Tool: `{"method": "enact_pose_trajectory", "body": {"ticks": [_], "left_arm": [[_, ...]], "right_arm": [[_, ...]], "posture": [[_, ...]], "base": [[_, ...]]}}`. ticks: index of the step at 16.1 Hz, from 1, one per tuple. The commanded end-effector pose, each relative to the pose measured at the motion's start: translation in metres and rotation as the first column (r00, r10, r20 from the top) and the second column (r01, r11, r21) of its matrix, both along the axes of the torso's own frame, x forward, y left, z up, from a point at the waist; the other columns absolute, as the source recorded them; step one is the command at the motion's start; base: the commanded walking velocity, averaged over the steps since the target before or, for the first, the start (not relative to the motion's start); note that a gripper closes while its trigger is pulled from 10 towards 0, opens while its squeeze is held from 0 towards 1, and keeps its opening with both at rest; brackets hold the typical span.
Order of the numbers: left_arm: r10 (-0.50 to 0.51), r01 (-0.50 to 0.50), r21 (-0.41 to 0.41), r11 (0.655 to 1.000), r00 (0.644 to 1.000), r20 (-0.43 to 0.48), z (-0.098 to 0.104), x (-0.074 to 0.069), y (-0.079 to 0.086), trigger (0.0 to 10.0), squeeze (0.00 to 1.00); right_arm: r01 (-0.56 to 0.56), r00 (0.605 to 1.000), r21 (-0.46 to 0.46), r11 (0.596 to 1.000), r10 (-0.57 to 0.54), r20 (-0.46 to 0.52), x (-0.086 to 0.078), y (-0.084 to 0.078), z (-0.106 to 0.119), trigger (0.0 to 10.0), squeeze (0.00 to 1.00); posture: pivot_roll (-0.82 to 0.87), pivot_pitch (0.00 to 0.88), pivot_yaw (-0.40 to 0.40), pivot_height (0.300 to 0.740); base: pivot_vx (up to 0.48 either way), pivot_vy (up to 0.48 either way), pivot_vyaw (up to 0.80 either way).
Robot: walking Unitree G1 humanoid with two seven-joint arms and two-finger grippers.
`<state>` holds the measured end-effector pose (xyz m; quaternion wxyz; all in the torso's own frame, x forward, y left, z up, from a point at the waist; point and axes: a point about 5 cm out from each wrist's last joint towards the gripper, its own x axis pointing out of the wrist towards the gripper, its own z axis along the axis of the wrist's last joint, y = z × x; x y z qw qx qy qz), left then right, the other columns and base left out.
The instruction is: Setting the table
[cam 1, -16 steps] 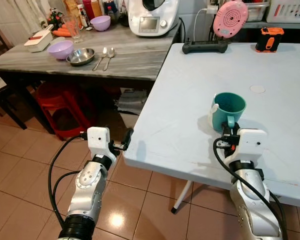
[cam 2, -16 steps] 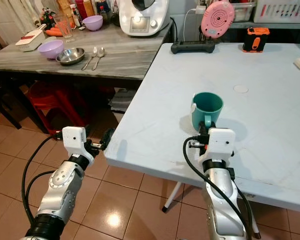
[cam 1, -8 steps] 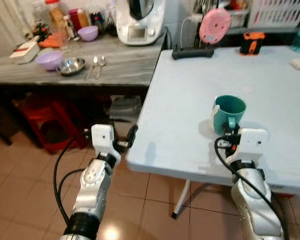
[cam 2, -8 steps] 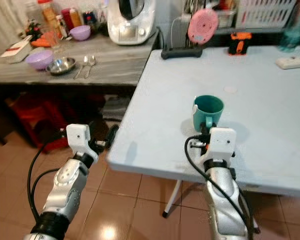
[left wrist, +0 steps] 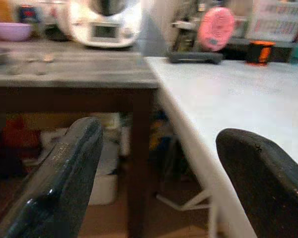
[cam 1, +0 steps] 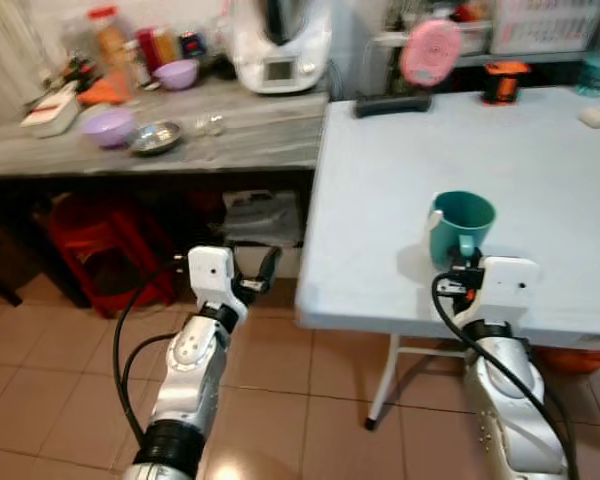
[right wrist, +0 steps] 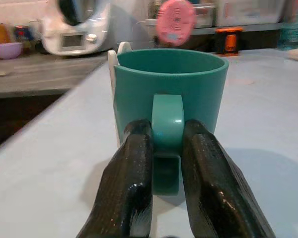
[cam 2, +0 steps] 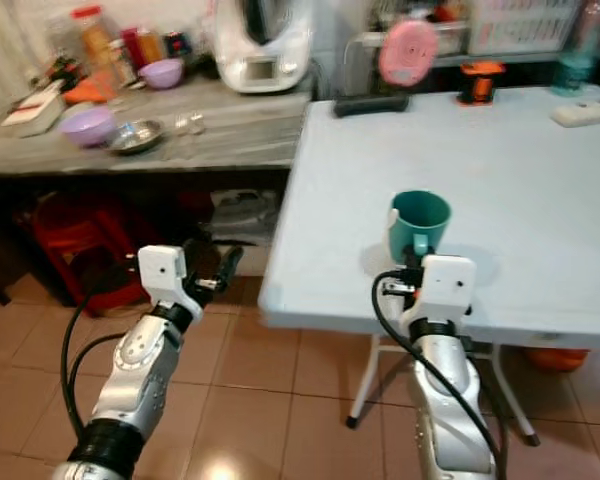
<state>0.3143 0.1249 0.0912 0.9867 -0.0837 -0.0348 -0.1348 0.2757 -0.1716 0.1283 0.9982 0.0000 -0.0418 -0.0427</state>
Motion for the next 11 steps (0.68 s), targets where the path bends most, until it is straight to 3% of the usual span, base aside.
{"method": "enact_pose_trajectory", "body": {"ticks": [1,11], "left_arm": [[0.017,-0.017,0.014,1.0,1.0,-0.002,-0.0021,-0.0007,0.0054,10.0,0.0],[0.022,-0.022,0.02,1.0,1.0,0.015,0.0,0.0026,0.004,10.0,0.0]], "right_arm": [[-0.027,0.999,-0.003,1.0,0.027,0.032,0.002,0.005,0.0083,10.0,0.0],[-0.025,0.999,-0.019,1.0,0.025,0.04,0.0035,0.0033,0.0095,10.0,0.0]], "posture": [[-0.14,0.0,0.127,0.74],[-0.15,0.0,0.127,0.74]], "base": [[0.0,0.394,0.0],[0.0,0.411,0.0]]}}
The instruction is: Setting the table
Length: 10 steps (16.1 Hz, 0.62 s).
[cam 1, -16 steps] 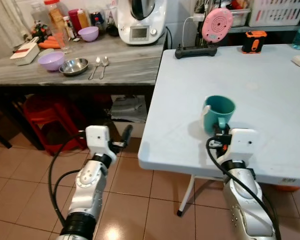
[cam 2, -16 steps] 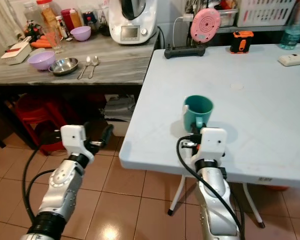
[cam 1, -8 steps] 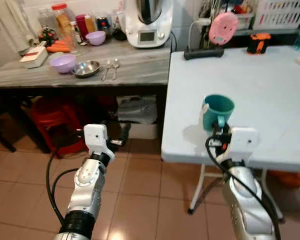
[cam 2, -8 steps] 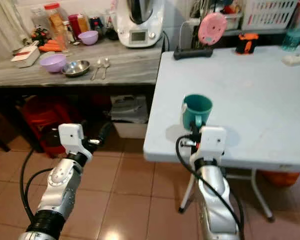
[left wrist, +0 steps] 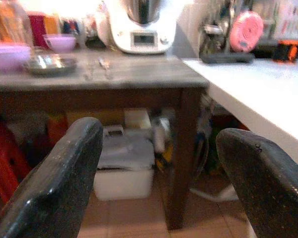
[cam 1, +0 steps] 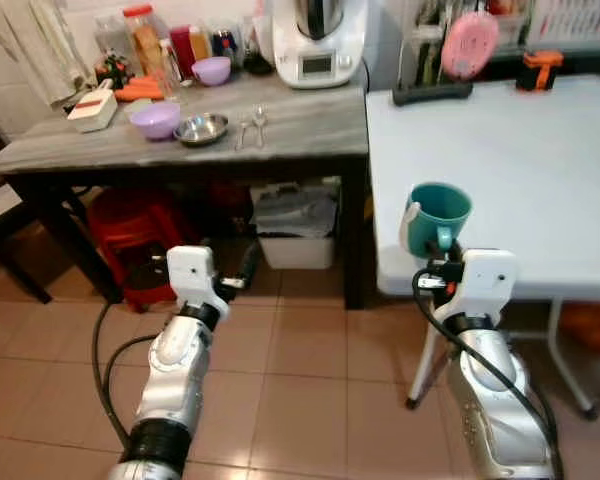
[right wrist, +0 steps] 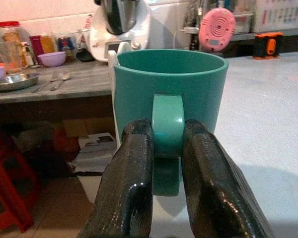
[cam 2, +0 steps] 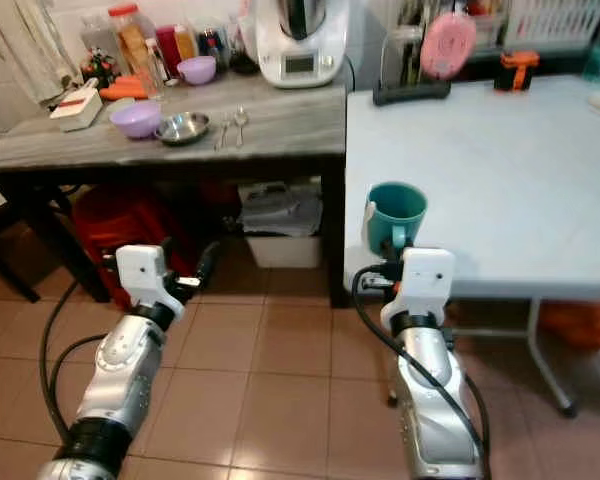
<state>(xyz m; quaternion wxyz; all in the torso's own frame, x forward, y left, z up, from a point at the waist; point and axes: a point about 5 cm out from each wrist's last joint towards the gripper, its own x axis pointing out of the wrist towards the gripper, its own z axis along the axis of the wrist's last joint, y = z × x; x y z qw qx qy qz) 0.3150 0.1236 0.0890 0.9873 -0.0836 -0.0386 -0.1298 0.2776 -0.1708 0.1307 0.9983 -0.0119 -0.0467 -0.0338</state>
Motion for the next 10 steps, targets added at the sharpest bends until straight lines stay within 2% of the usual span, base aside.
{"method": "enact_pose_trajectory", "body": {"ticks": [1,8,10], "left_arm": [[0.011,-0.011,0.021,1.0,1.0,0.008,0.0021,0.002,0.005,10.0,0.0],[0.014,-0.014,0.031,0.999,1.0,0.011,0.0009,0.0026,0.0025,10.0,0.0],[0.028,-0.028,0.035,0.999,1.0,0.0,0.0013,0.0044,0.0057,10.0,0.0]], "right_arm": [[-0.009,0.999,0.007,1.0,0.009,0.031,0.0017,0.0024,0.0072,10.0,0.0],[-0.017,0.999,0.0,1.0,0.017,0.033,0.0015,0.0019,0.0072,10.0,0.0],[-0.014,0.999,-0.004,1.0,0.014,0.036,0.0015,0.0007,0.0073,10.0,0.0]], "posture": [[-0.15,0.0,0.127,0.74],[-0.15,0.0,0.125,0.74],[-0.15,0.0,0.124,0.74]], "base": [[0.0,0.435,0.0],[0.0,0.447,0.0],[0.0,0.0,0.0]]}}
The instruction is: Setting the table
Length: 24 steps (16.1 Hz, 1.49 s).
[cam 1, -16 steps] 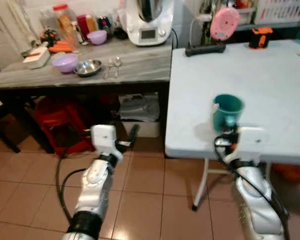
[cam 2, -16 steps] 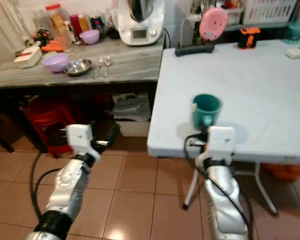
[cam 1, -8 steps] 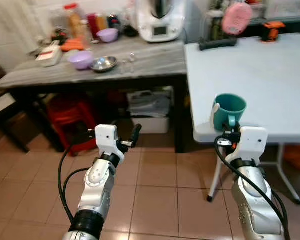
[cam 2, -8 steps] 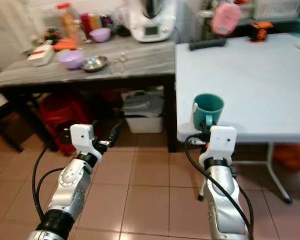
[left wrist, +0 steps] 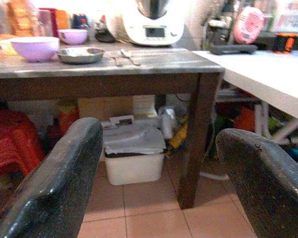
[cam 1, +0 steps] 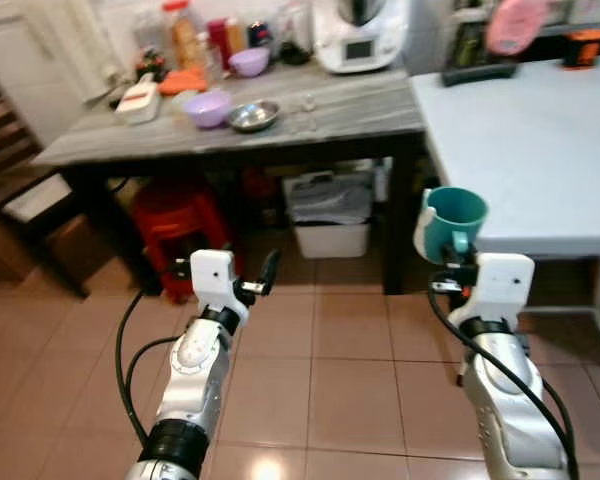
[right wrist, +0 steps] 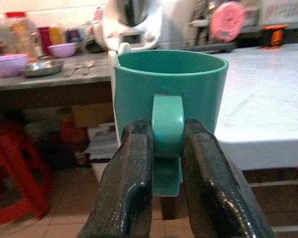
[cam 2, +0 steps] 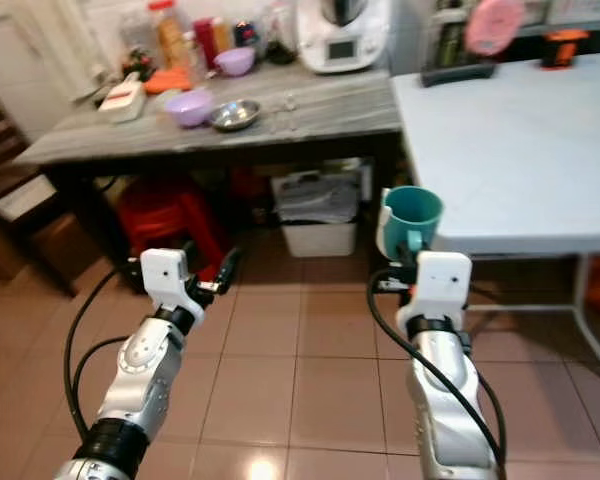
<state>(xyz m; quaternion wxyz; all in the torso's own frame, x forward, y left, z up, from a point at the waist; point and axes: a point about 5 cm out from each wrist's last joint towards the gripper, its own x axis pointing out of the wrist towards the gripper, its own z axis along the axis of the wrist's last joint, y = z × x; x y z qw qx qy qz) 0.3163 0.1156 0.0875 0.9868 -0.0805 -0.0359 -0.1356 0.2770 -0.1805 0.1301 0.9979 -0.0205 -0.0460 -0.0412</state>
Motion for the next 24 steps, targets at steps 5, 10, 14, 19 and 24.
{"method": "enact_pose_trajectory", "body": {"ticks": [5,10,14,19,24], "left_arm": [[-0.05,0.05,0.015,0.999,0.998,0.04,0.0067,-0.0004,0.0107,10.0,0.0],[-0.062,0.062,0.004,0.998,0.997,0.043,0.0058,-0.0014,0.0106,10.0,0.0],[-0.071,0.071,-0.006,0.997,0.997,0.04,0.0057,-0.0015,0.0088,10.0,0.0],[-0.079,0.079,-0.012,0.997,0.996,0.038,0.0054,-0.0017,0.0075,10.0,0.0],[-0.089,0.089,-0.017,0.996,0.995,0.037,0.0053,-0.0019,0.0044,10.0,0.0]], "right_arm": [[-0.032,0.999,0.013,0.999,0.032,0.039,0.0023,0.0105,0.0079,10.0,0.0],[-0.041,0.998,0.007,0.999,0.041,0.047,0.0036,0.0103,0.0093,10.0,0.0],[-0.04,0.998,0.008,0.999,0.039,0.047,0.0031,0.0096,0.0094,10.0,0.0],[-0.044,0.998,0.004,0.999,0.044,0.049,0.0024,0.0098,0.0099,10.0,0.0],[-0.044,0.998,0.005,0.999,0.044,0.051,0.0019,0.0089,0.01,10.0,0.0]], "posture": [[-0.15,0.0,0.119,0.74],[-0.15,0.0,0.117,0.74],[-0.15,0.0,0.117,0.74],[-0.16,0.0,0.121,0.74],[-0.16,0.0,0.122,0.74]], "base": [[0.0,0.0,0.0],[0.361,0.0,0.0],[0.426,0.0,0.0],[0.436,0.0,0.17],[0.44,0.0,0.41]]}}
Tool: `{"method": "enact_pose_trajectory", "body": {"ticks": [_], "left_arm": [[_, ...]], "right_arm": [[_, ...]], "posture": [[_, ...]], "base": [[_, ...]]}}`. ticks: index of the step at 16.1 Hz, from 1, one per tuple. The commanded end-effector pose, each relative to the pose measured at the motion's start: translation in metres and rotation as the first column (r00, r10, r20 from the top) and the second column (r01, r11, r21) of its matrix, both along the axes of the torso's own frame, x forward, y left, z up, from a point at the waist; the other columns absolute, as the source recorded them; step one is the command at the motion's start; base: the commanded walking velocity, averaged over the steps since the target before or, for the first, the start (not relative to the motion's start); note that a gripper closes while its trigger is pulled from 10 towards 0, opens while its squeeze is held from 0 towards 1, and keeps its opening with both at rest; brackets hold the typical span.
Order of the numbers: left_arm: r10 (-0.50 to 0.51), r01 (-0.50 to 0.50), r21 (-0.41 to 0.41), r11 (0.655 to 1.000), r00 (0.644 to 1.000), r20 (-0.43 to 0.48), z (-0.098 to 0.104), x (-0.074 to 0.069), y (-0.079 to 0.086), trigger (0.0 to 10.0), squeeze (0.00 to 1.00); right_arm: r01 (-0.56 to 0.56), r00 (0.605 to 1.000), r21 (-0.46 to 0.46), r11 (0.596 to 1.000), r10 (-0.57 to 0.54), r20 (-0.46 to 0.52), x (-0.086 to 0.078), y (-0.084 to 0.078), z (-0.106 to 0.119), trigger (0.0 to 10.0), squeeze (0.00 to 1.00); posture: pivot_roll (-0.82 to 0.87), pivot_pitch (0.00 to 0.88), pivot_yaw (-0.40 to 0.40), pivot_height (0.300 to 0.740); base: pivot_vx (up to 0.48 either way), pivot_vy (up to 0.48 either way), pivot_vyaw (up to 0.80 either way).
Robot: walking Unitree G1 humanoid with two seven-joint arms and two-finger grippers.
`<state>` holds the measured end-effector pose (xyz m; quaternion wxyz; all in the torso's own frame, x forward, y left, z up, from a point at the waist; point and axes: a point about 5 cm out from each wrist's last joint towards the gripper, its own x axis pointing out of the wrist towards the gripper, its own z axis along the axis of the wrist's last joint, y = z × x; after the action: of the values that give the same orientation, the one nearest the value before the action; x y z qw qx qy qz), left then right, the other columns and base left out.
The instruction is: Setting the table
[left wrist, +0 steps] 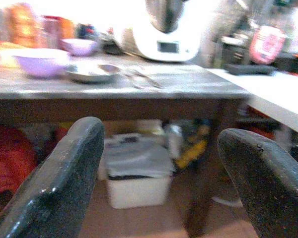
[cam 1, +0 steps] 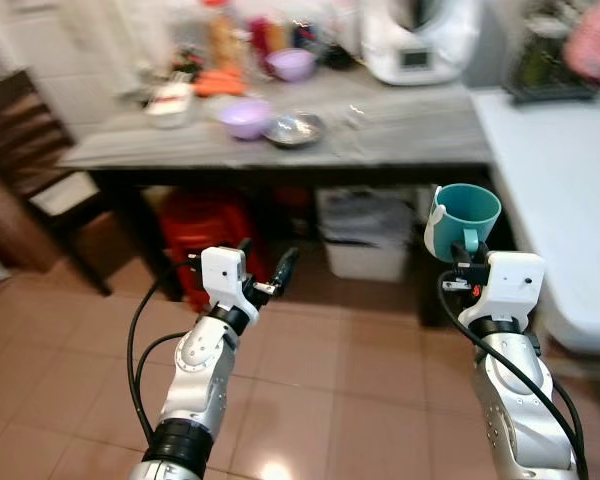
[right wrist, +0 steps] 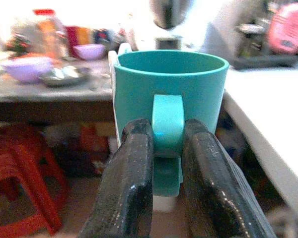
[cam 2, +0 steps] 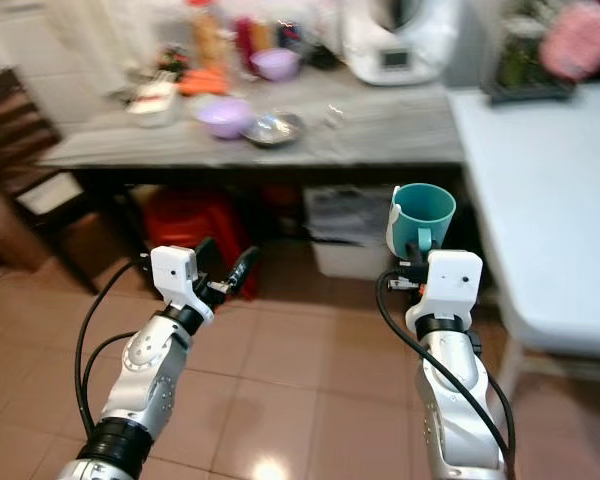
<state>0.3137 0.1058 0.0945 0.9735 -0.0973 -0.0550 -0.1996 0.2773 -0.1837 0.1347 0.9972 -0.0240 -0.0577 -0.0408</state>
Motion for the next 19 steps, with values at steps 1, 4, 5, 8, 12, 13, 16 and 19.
{"method": "enact_pose_trajectory", "body": {"ticks": [1,4,5,8,12,13,16,19], "left_arm": [[0.038,-0.038,0.016,0.999,0.999,-0.007,-0.002,0.001,0.014,10.0,0.0],[0.037,-0.037,0.012,0.999,0.999,-0.002,0.001,0.001,0.014,10.0,0.0],[0.037,-0.038,0.01,0.999,0.999,0.004,0.003,0.001,0.015,10.0,0.0],[0.077,-0.077,0.012,0.997,0.997,0.03,0.009,-0.007,0.03,10.0,0.0],[0.179,-0.178,0.087,0.98,0.984,-0.001,-0.005,-0.032,0.062,10.0,0.0],[0.176,-0.175,0.092,0.98,0.984,-0.01,-0.007,-0.035,0.062,10.0,0.0],[0.156,-0.155,0.078,0.985,0.988,-0.009,-0.003,-0.033,0.055,10.0,0.0],[0.15,-0.149,0.066,0.987,0.989,-0.005,0.001,-0.031,0.052,10.0,0.0]], "right_arm": [[-0.041,0.999,0.013,0.999,0.041,0.028,0.001,0.011,0.006,10.0,0.0],[-0.036,0.999,0.007,0.999,0.036,0.032,0.0,0.009,0.007,10.0,0.0],[-0.035,0.999,0.007,0.999,0.034,0.034,-0.001,0.008,0.008,10.0,0.0],[-0.031,0.998,-0.001,1.0,0.031,0.048,-0.009,0.006,0.012,10.0,0.0],[-0.026,0.999,-0.014,1.0,0.027,0.04,-0.03,0.005,0.009,10.0,0.0],[-0.025,0.999,-0.01,1.0,0.026,0.038,-0.03,0.006,0.009,10.0,0.0],[-0.029,0.998,-0.011,1.0,0.03,0.051,-0.025,0.007,0.014,10.0,0.0],[-0.028,0.998,-0.006,1.0,0.028,0.056,-0.023,0.007,0.016,10.0,0.0]], "posture": [[-0.16,0.0,0.122,0.74],[-0.16,0.0,0.12,0.74],[-0.17,0.0,0.121,0.74],[-0.17,0.0,0.122,0.74],[-0.16,0.0,0.125,0.74],[-0.16,0.0,0.125,0.74],[-0.16,0.0,0.125,0.74],[-0.16,0.0,0.124,0.74]], "base": [[0.442,0.0,0.0],[0.444,0.0,0.0],[0.446,0.0,0.0],[0.442,0.0,0.0],[0.44,0.0,0.19],[0.442,0.0,0.8],[0.44,0.0,0.34],[0.441,0.0,0.0]]}}
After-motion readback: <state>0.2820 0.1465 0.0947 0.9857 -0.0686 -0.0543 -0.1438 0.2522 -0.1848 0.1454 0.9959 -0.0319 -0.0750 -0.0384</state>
